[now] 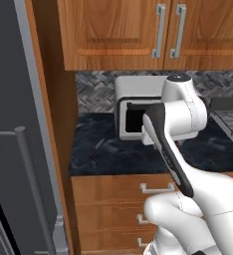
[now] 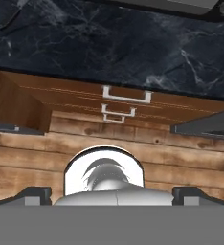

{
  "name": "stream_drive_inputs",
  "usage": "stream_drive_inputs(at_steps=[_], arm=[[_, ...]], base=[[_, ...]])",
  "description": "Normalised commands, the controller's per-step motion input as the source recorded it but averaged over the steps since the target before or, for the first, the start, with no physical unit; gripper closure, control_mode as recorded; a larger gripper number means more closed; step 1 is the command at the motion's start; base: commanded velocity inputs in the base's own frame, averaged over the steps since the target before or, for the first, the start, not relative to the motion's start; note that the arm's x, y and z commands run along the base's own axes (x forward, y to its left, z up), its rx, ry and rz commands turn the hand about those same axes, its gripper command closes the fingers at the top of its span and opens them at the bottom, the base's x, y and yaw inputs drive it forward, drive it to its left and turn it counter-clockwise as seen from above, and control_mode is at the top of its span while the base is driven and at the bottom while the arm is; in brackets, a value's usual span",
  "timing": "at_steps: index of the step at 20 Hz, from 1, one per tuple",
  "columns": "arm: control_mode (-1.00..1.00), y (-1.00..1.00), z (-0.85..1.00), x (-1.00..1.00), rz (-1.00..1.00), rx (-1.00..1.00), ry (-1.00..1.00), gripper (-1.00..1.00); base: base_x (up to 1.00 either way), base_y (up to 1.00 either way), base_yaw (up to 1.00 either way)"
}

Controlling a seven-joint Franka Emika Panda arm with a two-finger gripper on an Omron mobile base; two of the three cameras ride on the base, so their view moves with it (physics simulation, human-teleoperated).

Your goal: Retrieve the butter from the fridge and place it on a plate on the dining table. Then retrieve the butter knife by the fridge and place it near the plate.

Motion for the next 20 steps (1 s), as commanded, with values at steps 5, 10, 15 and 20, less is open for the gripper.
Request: stream_drive_inputs(at_steps=[5, 10, 15, 20], arm=[[1.0, 0.0, 0.0, 0.0, 0.0, 0.0, 0.0, -1.0], [1.0, 0.0, 0.0, 0.0, 0.0, 0.0, 0.0, -1.0], [1.0, 0.0, 0.0, 0.0, 0.0, 0.0, 0.0, -1.0], [1.0, 0.0, 0.0, 0.0, 0.0, 0.0, 0.0, -1.0]], base=[[0.37, 0.3, 0.26], [0.21, 0.23, 0.17], [0.28, 0.02, 0.13], [0.03, 0.0, 0.02]])
